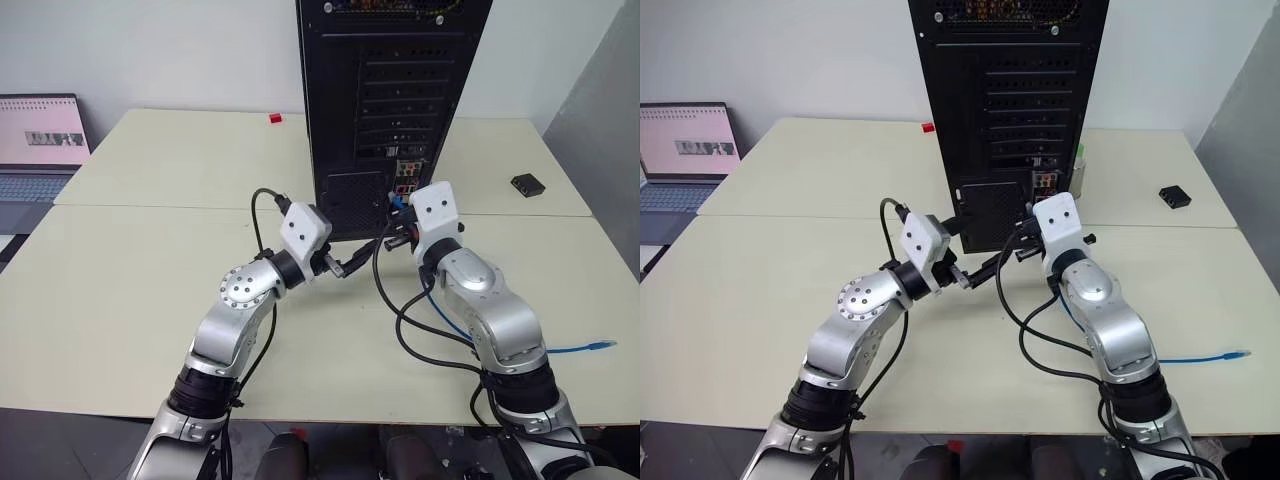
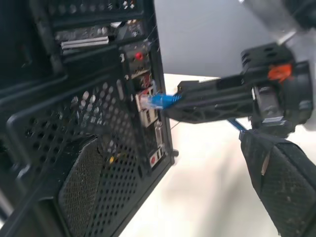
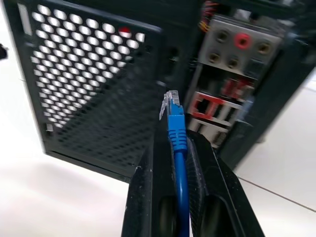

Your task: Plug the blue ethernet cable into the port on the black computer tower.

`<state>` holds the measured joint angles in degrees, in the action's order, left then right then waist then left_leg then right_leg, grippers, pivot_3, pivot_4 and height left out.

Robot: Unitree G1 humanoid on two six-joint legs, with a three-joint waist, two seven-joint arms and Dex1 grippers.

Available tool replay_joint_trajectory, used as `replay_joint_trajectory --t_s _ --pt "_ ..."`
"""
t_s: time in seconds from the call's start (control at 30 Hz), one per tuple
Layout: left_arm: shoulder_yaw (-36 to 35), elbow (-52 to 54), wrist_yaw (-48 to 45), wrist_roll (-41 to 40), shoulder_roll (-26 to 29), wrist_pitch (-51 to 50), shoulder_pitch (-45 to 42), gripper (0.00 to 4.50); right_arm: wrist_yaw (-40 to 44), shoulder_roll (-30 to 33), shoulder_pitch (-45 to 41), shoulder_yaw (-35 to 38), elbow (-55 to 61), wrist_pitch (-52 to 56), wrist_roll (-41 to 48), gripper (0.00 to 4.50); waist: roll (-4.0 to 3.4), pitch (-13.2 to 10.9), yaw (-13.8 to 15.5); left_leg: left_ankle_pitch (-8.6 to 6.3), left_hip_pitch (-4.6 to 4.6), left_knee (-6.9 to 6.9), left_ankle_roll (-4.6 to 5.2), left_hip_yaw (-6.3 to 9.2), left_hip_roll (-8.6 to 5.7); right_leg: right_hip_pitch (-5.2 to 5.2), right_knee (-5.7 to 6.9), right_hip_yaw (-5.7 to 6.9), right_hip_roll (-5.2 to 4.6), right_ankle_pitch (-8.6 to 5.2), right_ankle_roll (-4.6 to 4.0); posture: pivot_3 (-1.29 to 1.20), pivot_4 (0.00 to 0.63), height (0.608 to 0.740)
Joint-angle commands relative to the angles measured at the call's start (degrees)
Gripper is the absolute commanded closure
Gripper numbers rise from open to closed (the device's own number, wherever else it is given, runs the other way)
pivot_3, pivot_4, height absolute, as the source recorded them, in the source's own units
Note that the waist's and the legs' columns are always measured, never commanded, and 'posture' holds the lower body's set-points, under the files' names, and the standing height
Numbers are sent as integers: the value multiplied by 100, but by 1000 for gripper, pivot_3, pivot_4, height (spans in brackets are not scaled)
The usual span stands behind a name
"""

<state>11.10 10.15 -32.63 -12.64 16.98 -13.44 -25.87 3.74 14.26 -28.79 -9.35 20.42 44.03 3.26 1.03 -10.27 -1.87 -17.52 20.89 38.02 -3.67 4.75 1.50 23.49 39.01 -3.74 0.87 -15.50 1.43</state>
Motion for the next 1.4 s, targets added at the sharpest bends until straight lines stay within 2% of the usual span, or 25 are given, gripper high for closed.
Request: replay_joint_trajectory --t_s 0.03,0.33,1.4 --pt "111 31 170 172 -203 -90 -212 0 -98 56 -23 262 291 98 -196 4500 0 0 1 0 0 0 0 0 0 0 0 0 0 0 0 0 150 740" --pt "83 -134 389 427 -455 -73 -279 0 -29 -242 -87 324 161 230 -197 4500 0 0 -12 0 -2 -2 0 -1 2 1 2 -2 2 0 0 0 150 740" --pt "-74 -204 291 471 -452 101 -204 0 -45 -660 -560 444 -649 -154 -291 4500 0 0 -9 0 -1 -2 0 -2 1 2 1 -2 0 0 0 0 150 740"
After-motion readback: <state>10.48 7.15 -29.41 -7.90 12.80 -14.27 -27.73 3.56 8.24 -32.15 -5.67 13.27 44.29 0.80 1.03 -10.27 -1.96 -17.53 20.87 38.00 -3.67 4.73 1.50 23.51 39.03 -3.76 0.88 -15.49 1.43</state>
